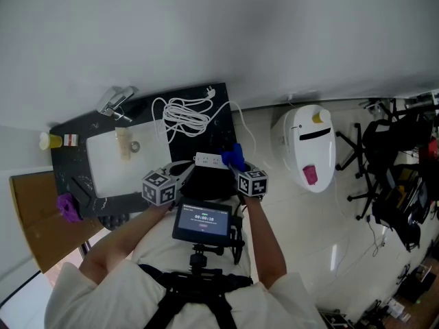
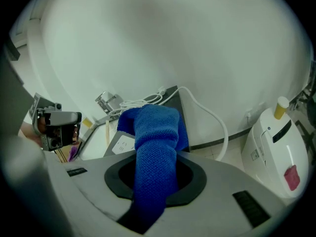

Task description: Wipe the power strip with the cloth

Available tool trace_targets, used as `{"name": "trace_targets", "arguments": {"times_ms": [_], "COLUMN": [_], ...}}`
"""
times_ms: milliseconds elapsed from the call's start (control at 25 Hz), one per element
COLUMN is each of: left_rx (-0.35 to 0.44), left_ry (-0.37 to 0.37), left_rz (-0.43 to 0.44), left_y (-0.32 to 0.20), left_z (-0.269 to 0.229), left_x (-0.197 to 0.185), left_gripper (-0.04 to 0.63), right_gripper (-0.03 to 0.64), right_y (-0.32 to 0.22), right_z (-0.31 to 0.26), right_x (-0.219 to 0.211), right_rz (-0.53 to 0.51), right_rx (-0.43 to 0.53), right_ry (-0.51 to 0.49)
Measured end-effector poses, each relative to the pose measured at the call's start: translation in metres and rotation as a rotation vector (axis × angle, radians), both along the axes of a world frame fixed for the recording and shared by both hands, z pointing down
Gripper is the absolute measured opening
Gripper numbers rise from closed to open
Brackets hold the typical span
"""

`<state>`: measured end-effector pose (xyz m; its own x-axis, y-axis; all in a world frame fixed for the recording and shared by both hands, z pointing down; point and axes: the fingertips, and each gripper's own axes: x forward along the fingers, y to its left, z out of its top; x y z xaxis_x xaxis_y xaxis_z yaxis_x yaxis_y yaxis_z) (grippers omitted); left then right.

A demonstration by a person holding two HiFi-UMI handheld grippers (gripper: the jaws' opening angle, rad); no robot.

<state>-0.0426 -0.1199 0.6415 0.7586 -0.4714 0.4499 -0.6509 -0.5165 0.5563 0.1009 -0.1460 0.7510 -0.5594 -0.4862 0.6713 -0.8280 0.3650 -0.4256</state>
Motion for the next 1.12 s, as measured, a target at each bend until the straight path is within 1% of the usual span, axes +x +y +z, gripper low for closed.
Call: {"name": "trace_targets", "arguments": {"times_ms": [680,1120], "left_rx": [0.0,0.003], "left_ry": [-0.009,-0.009], "left_rz": [0.002,-0.002], "left_y": [0.001,-0.002], "left_z": [-0.001,-0.003], "left_x": [0.005,0.017], "left_gripper": [0.005,0.005], "right_gripper": [0.089,0.089], "right_y": [0.002,0.002], "right_z": [-0.002,-0.002], "right_x": [0.012,0.037], "right_rz": [0.0,0.021], "right_rx": [0.015,0.018], "right_ry": [0.0,0.01]}}
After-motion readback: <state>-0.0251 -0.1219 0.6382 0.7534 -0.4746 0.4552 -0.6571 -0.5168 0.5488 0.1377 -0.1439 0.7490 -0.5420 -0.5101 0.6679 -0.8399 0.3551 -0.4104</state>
